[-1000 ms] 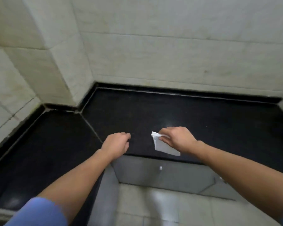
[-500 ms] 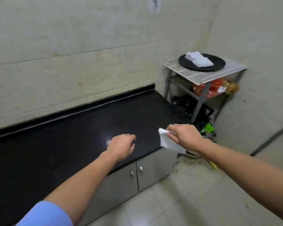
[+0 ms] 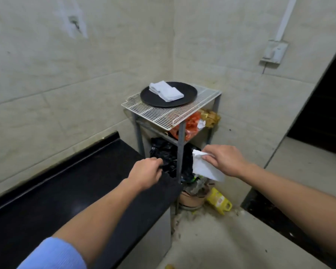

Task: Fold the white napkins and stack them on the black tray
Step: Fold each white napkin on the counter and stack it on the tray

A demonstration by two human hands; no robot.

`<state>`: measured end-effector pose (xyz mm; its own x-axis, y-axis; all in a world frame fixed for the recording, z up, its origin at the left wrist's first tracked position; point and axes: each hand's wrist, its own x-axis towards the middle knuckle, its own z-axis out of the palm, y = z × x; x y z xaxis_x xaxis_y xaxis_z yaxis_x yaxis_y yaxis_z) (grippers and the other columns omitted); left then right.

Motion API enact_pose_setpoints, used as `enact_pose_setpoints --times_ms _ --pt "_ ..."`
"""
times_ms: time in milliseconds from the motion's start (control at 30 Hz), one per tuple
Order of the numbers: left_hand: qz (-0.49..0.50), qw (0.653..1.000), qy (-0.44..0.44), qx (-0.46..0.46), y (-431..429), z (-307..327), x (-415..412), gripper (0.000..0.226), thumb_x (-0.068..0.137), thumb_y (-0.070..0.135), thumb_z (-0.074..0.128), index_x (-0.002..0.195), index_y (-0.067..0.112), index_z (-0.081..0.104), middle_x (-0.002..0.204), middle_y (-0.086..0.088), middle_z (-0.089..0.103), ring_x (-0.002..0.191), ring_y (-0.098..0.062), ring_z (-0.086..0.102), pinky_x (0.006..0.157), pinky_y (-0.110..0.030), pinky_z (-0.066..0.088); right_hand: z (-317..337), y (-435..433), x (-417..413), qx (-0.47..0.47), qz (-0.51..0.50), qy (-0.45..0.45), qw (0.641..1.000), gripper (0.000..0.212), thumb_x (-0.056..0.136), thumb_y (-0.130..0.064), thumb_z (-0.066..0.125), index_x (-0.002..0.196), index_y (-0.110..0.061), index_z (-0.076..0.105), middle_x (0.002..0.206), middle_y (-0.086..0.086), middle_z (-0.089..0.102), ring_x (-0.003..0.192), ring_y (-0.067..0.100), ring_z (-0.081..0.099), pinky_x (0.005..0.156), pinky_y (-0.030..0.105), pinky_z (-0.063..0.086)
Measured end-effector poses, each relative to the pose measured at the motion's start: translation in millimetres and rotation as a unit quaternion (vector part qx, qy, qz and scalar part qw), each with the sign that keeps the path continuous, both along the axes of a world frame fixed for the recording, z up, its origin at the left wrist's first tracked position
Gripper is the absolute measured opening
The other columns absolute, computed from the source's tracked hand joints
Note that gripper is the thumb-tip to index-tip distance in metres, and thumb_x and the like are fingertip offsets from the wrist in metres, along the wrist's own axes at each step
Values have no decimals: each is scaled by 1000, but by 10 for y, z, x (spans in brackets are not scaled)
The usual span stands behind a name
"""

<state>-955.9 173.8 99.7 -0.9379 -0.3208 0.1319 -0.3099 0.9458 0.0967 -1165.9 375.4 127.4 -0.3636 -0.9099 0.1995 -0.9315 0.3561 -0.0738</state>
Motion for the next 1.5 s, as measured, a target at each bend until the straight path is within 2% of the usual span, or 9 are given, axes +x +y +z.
enact_pose_setpoints --times_ms 167,233,433,667,800,1000,1167,1300,1500 --pt "-27 999 19 5 -591 239 -898 18 91 29 48 103 18 57 100 -1 62 93 -24 60 72 -38 50 257 -562 -760 -6 -14 -14 1000 23 97 -44 45 104 -25 57 105 -2 65 98 25 60 73 38 47" --pt "-27 999 41 3 -858 363 -1220 16 89 28 50 96 16 57 97 -3 62 94 -26 60 73 -39 50 404 -814 -1018 -28 -4 -24 999 23 97 -43 46 101 -24 58 103 1 66 96 27 61 73 40 48" --pt "-10 997 73 19 -1468 536 -1946 20 88 26 52 100 13 60 97 -5 64 93 -26 60 74 -37 48 867 -1506 -1705 -58 -14 -7 998 24 98 -40 46 111 -26 60 111 -1 67 99 24 61 72 33 43" --pt "74 993 86 21 -2019 535 -2501 21 89 26 50 104 16 60 99 -3 59 94 -22 58 74 -36 49 1111 -2556 -2578 -86 21 21 996 26 98 -40 45 114 -27 59 112 1 67 101 27 60 74 37 44" --pt "146 986 72 27 -2293 507 -2791 22 90 29 53 109 19 59 103 -1 57 96 -20 56 82 -39 50 1177 -3243 -3011 -94 71 -1 993 24 97 -37 46 113 -25 59 111 2 66 102 30 59 76 39 44" --pt "230 972 29 38 -2566 415 -3241 28 90 30 52 116 17 55 111 -4 54 103 -24 52 88 -40 46 1250 -4191 -3500 -67 170 -8 983 23 99 -35 43 112 -24 59 105 0 65 96 27 58 72 36 42" --pt "264 964 14 34 -2621 254 -3474 32 92 30 51 121 17 54 116 -4 53 107 -24 49 92 -38 42 1117 -4714 -3713 8 242 -12 970 24 99 -34 43 116 -25 58 108 1 64 97 25 57 72 35 40" --pt "278 959 27 38 -2624 111 -3548 29 93 31 47 118 18 56 115 -2 53 105 -22 48 91 -36 41 999 -5081 -3854 68 246 -41 966 25 98 -33 45 119 -26 58 116 -1 62 103 23 55 80 37 43" --pt "293 953 66 39 -2602 32 -3550 28 93 29 47 116 17 58 113 -1 53 101 -20 48 88 -34 41 791 -5612 -3986 101 230 -61 966 27 98 -29 46 120 -24 59 121 -1 60 107 23 53 76 32 36"
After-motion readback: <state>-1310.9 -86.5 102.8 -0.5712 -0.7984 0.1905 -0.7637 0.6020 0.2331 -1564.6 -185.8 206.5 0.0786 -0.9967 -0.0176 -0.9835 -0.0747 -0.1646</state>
